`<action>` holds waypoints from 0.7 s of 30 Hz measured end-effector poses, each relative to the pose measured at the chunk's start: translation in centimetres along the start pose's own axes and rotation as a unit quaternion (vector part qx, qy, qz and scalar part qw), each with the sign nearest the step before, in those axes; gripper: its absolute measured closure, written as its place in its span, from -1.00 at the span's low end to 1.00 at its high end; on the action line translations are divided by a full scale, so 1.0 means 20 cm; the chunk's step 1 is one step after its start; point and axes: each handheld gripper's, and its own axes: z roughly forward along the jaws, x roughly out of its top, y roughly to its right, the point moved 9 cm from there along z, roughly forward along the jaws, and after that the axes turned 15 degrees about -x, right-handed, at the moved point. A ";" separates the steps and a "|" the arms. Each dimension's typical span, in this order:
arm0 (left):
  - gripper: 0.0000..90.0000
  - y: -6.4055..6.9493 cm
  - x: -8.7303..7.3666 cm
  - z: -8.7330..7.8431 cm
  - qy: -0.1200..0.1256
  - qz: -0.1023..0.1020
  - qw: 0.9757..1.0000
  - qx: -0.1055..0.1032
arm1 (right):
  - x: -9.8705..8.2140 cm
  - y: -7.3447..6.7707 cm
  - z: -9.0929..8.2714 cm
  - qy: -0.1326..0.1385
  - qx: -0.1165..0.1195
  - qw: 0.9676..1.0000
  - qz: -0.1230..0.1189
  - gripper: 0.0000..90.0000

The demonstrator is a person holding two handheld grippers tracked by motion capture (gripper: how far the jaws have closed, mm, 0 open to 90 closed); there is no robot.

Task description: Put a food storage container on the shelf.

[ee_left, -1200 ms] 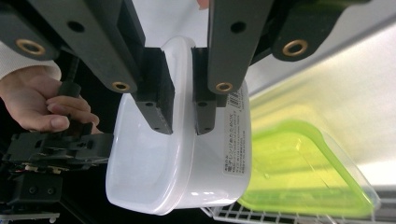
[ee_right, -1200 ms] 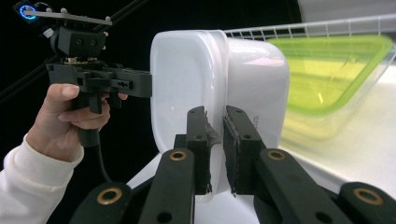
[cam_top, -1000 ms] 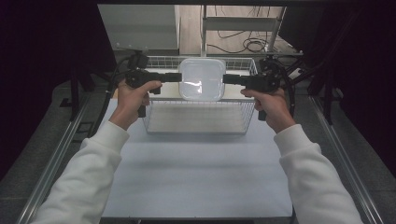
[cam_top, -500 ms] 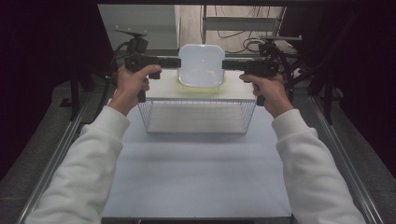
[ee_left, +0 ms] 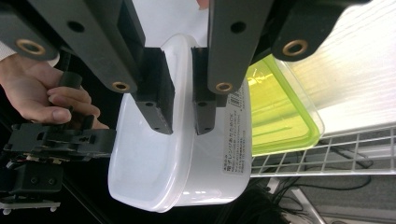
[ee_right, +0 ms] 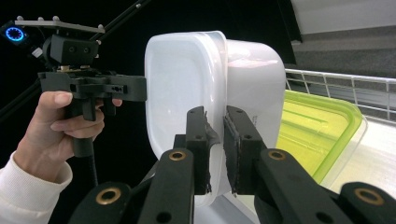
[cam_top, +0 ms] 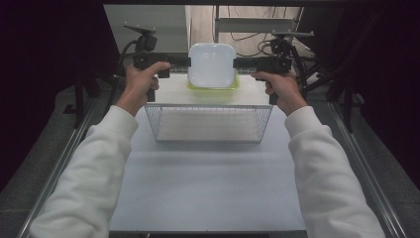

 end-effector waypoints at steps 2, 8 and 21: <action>0.76 -0.01 0.00 0.00 0.001 -0.005 1.000 0.001 | 0.01 0.01 0.01 -0.005 0.000 1.000 0.006 0.77; 0.77 -0.05 0.02 0.02 -0.001 -0.027 1.000 -0.006 | 0.03 0.04 0.04 -0.019 -0.001 0.999 0.029 0.77; 0.78 -0.12 0.05 0.06 0.003 -0.067 0.998 -0.021 | 0.05 0.12 0.10 -0.029 0.001 0.997 0.074 0.75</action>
